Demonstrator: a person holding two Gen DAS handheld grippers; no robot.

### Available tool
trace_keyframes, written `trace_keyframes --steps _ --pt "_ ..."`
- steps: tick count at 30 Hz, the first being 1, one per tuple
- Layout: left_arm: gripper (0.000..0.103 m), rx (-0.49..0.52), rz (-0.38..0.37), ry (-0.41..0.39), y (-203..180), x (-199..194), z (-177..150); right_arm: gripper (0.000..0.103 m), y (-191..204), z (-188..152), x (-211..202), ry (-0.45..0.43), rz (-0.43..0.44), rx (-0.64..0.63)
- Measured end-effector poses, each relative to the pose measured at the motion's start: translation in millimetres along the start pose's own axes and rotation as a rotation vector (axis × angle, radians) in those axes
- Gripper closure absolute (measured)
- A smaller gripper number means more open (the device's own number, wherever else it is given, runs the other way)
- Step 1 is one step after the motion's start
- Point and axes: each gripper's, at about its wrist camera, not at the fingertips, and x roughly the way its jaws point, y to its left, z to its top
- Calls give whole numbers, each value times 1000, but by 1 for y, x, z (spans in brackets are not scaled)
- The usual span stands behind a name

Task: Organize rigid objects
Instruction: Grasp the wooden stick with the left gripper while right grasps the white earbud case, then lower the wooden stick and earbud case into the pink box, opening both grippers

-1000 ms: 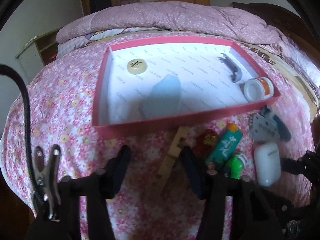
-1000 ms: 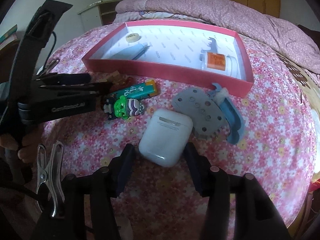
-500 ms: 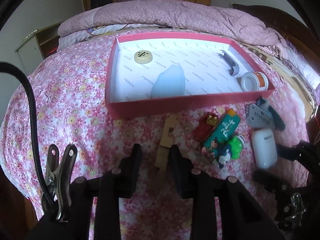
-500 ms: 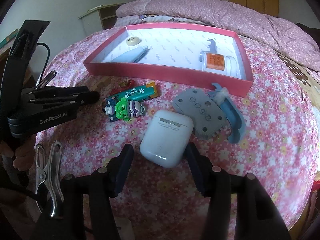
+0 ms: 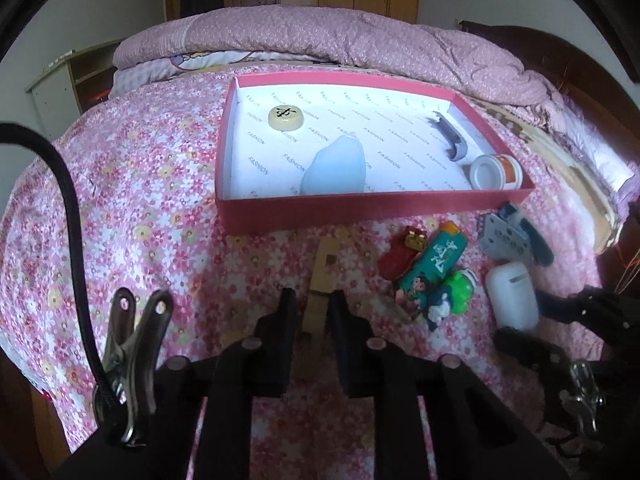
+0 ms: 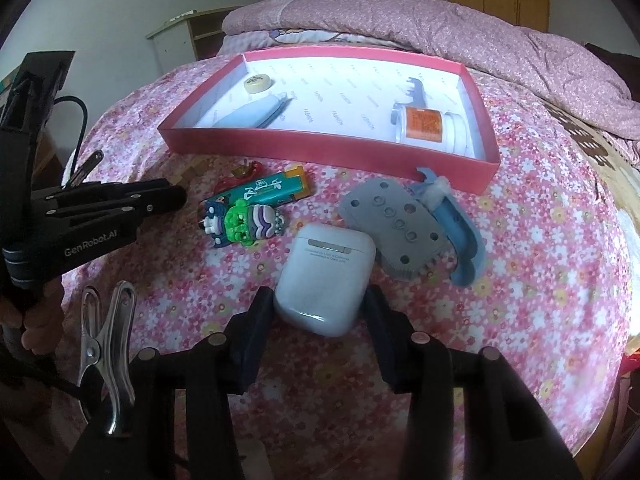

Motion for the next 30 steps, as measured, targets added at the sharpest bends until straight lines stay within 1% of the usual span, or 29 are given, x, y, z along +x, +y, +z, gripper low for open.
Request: trace_keyframes --steps 5,10,14,17,22,23,24,25,26,27,30 --pt "91 -9 -12 -34 1 -16 0 56 2 0 -7 -4 41 15" --pt "92 -19 -34 -62 3 -29 4 56 6 1 -18 -31 53 10" --pt "93 -39 -59 -64 6 -35 6 56 5 5 -24 -46 65 19" --pt "93 -37 -46 -70 10 -38 7 56 4 6 -25 -48 68 25" --pt "92 -29 -54 -40 10 -33 3 56 0 5 -21 -37 89 51" --pt "89 -27 -53 -35 9 -31 2 56 -1 4 -21 -35 91 56" --pt "81 -24 -54 -25 8 -28 1 56 -2 4 -21 -33 94 61" --pt "77 -22 -56 -18 6 -25 0 56 -3 3 -21 -33 96 65" --pt "70 -19 -58 -9 5 -22 -1 56 -3 2 -21 -33 96 66" --pt "68 -14 -57 0 3 -19 -3 56 -4 2 -21 -33 96 66" --pt "68 8 -39 24 -2 -9 -6 56 -5 0 -20 -29 100 71"
